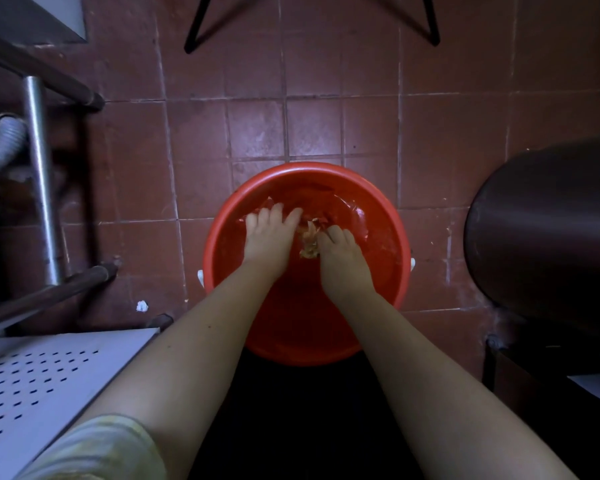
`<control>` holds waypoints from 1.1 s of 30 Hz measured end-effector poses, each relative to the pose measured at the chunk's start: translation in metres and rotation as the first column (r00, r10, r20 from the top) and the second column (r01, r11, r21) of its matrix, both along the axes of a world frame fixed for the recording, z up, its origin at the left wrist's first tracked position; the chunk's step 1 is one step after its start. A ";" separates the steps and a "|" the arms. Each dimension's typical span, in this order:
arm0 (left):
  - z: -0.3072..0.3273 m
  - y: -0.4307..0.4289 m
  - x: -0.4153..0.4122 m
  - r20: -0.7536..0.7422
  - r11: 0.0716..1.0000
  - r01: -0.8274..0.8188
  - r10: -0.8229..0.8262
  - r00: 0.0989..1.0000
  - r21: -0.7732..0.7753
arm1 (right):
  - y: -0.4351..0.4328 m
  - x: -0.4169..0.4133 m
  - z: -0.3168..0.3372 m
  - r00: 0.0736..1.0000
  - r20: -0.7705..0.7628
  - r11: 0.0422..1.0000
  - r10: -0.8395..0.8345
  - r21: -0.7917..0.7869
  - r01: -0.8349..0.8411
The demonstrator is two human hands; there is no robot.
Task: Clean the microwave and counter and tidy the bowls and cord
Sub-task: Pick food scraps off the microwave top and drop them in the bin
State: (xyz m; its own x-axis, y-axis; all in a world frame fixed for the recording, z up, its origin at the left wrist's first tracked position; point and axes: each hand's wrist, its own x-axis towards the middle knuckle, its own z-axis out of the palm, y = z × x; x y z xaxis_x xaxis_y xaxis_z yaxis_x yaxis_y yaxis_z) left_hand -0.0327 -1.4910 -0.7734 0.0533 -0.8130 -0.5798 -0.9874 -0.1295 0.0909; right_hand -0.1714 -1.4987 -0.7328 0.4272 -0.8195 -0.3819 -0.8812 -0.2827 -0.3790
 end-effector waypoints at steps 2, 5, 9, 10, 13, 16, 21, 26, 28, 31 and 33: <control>0.002 0.004 0.002 0.046 0.997 0.062 -0.064 0.997 0.036 | -0.001 -0.006 -0.003 0.999 -0.031 0.999 0.017 0.050 -0.015; 0.002 0.010 0.003 0.077 0.986 0.140 -0.147 0.986 0.088 | -0.005 -0.015 -0.005 0.999 -0.027 0.999 0.027 0.038 -0.026; -0.001 0.017 0.007 0.105 0.967 0.210 -0.226 0.968 0.145 | -0.012 -0.017 -0.010 0.998 0.023 0.997 0.054 0.054 -0.055; -0.004 0.020 0.008 0.094 0.965 0.220 -0.234 0.968 0.141 | -0.012 -0.015 -0.012 0.996 0.048 0.995 0.076 0.061 -0.079; -0.005 0.034 0.011 0.018 0.970 0.234 -0.236 0.972 0.071 | -0.010 -0.007 -0.025 0.979 0.096 0.982 0.179 0.048 -0.184; -0.008 0.048 0.016 -0.078 0.982 0.180 -0.185 0.980 -0.064 | -0.008 -0.004 -0.042 0.984 0.040 0.981 0.176 0.073 -0.179; -0.017 0.053 0.020 -0.058 0.961 0.100 -0.118 0.991 -0.259 | -0.014 -0.011 -0.055 0.978 -0.032 0.953 0.206 0.232 -0.193; -0.011 0.044 0.012 0.083 0.997 0.052 -0.057 0.995 0.063 | -0.014 -0.017 -0.055 0.961 -0.154 0.930 0.228 0.326 -0.168; -0.008 0.047 0.010 0.086 0.993 0.074 -0.081 0.993 0.087 | -0.014 -0.022 -0.048 0.957 -0.196 0.913 0.212 0.389 -0.122; -0.002 0.057 0.013 0.120 0.982 0.098 -0.118 0.986 0.160 | -0.015 -0.032 -0.030 0.952 -0.223 0.901 0.209 0.423 -0.098; 0.000 0.064 0.016 0.157 0.968 0.101 -0.140 0.978 0.231 | -0.014 -0.037 -0.022 0.949 -0.229 0.889 0.215 0.449 -0.093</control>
State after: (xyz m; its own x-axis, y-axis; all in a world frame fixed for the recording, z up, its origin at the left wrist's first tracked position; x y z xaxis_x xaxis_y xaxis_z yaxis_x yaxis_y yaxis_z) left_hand -0.0164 -1.4267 -0.7732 0.0765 -0.6727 -0.7359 -0.9952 -0.0062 -0.0978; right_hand -0.2081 -1.5127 -0.7548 0.3673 -0.4820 -0.7955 -0.9240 -0.2871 -0.2526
